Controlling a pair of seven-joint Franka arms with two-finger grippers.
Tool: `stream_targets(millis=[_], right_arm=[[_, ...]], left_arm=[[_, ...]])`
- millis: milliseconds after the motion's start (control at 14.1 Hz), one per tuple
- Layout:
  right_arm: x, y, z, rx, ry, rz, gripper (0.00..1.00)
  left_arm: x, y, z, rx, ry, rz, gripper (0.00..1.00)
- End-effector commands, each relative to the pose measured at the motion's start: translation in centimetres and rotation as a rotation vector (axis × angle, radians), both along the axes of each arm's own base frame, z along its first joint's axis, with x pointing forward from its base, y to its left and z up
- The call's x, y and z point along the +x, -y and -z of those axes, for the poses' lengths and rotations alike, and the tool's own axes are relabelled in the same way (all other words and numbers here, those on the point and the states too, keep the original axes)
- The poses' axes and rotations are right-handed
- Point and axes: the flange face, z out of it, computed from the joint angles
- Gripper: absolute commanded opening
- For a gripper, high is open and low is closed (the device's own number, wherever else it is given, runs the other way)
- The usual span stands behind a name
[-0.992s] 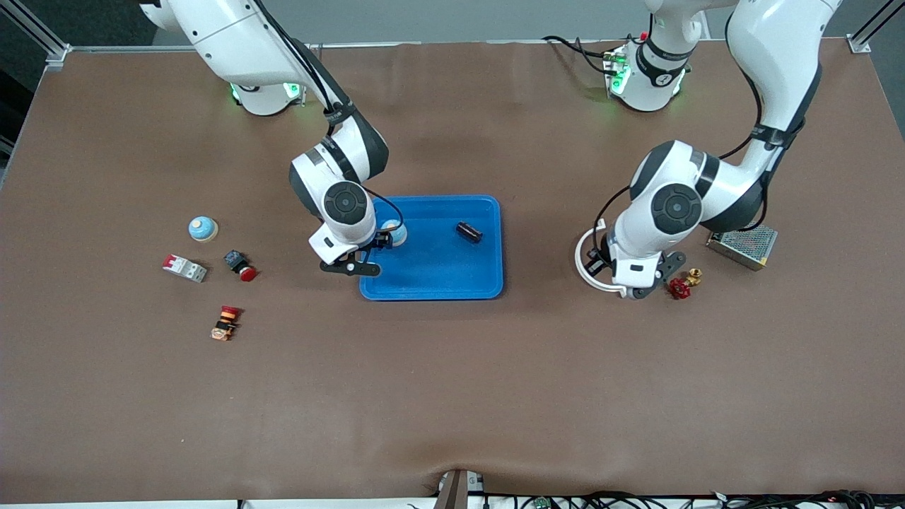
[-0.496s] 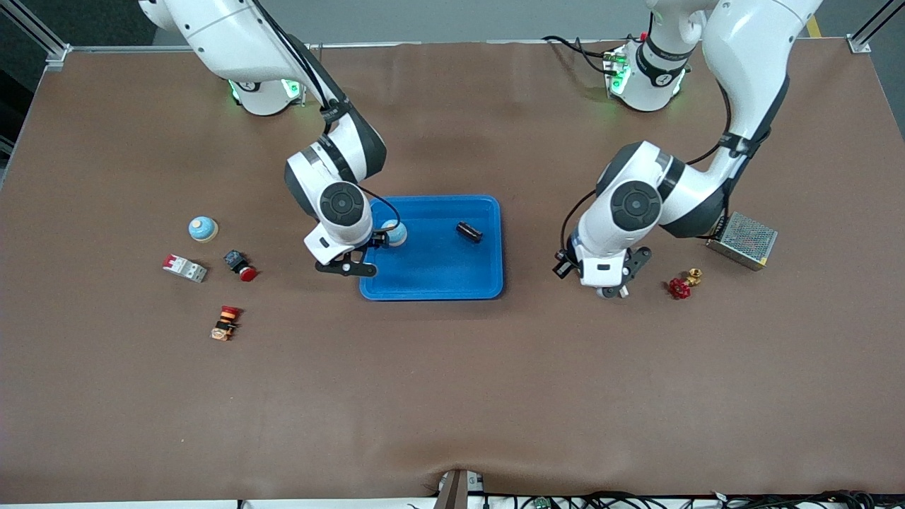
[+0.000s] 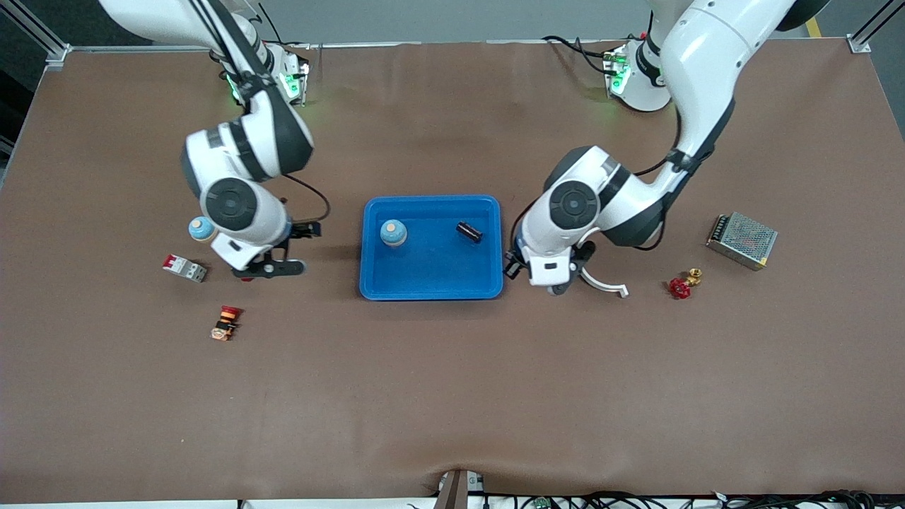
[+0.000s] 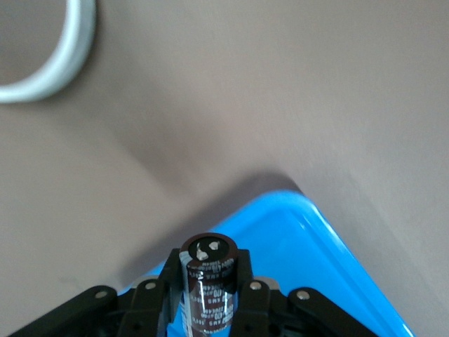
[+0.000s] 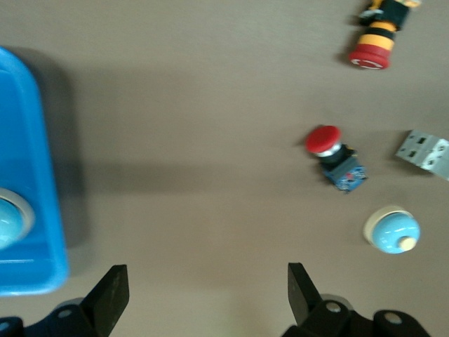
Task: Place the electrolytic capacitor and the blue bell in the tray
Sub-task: 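Lower the capacitor into the tray while the right gripper reaches the bell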
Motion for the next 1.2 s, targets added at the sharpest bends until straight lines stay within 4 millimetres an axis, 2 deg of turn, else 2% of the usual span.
stream_targets(millis=[0, 142, 283, 496, 708, 850, 921, 992, 1062, 1133], right_arm=[[-4.8, 5.7, 0.9, 0.064, 0.046, -0.055, 1.00], [-6.5, 9.2, 2.0, 0.077, 0.068, -0.046, 1.00], [-8.5, 11.4, 3.0, 0.077, 0.099, -0.023, 1.00], [-11.1, 14.3, 4.4, 0.084, 0.146, -0.006, 1.00], [-11.2, 21.2, 5.0, 0.103, 0.203, -0.022, 1.00], [-11.5, 25.8, 5.2, 0.109, 0.219, -0.036, 1.00], [-11.7, 27.5, 5.3, 0.107, 0.232, -0.027, 1.00], [-12.0, 28.9, 5.7, 0.106, 0.231, -0.008, 1.00], [-12.3, 30.1, 6.2, 0.104, 0.240, 0.015, 1.00], [-12.5, 31.0, 6.9, 0.104, 0.244, 0.034, 1.00]], left_arm=[[0.6, 3.1, 0.7, -0.033, -0.006, -0.043, 0.00], [0.3, 4.4, 1.5, -0.056, 0.008, -0.060, 0.00], [-0.5, 5.9, 2.5, -0.081, 0.019, -0.057, 0.00], [-1.2, 7.0, 5.3, -0.080, 0.033, -0.072, 0.00], [-2.5, 8.0, 8.2, -0.022, 0.048, -0.060, 0.00], [-3.0, 8.3, 9.0, -0.007, 0.047, -0.049, 0.00], [-3.0, 8.3, 9.0, -0.006, 0.048, -0.048, 0.12], [-3.0, 8.3, 9.0, -0.006, 0.049, -0.044, 0.58], [-2.9, 8.3, 8.7, -0.008, 0.054, -0.043, 0.91], [-2.8, 8.3, 8.4, -0.007, 0.061, -0.042, 1.00]])
